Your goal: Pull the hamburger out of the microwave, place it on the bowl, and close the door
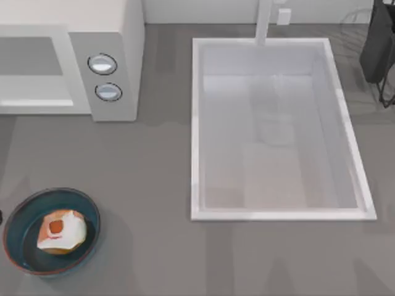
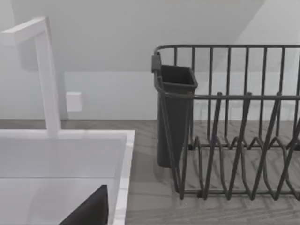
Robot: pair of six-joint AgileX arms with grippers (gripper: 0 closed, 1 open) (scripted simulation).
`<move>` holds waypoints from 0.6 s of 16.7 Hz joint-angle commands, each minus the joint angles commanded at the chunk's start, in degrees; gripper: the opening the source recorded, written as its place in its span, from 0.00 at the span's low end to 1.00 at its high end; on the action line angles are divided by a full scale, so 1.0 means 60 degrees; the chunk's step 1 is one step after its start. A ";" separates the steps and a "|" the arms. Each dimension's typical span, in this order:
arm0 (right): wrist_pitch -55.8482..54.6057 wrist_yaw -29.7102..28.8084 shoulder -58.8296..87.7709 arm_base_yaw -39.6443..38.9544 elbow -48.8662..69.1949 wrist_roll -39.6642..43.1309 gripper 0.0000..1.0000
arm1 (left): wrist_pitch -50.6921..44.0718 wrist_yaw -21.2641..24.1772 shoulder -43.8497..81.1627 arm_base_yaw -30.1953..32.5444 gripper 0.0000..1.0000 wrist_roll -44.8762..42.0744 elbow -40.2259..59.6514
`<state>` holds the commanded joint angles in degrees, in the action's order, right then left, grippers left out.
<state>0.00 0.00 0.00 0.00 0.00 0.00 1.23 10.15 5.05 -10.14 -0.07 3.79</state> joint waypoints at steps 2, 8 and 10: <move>0.0000 0.0000 0.0000 0.0000 0.0000 0.0000 1.00 | 0.0039 0.0317 0.0160 -0.0318 0.00 -0.0003 0.0120; 0.0000 0.0000 0.0000 0.0000 0.0000 0.0000 1.00 | 0.0148 0.0257 0.0302 -0.0256 0.00 -0.0013 0.0200; 0.0000 0.0000 0.0000 0.0000 0.0000 0.0000 1.00 | 0.0437 0.0085 0.0873 -0.0082 0.00 -0.0022 0.0469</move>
<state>0.00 0.00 0.00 0.00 0.00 0.00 3.85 10.67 10.28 -10.63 -0.20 6.60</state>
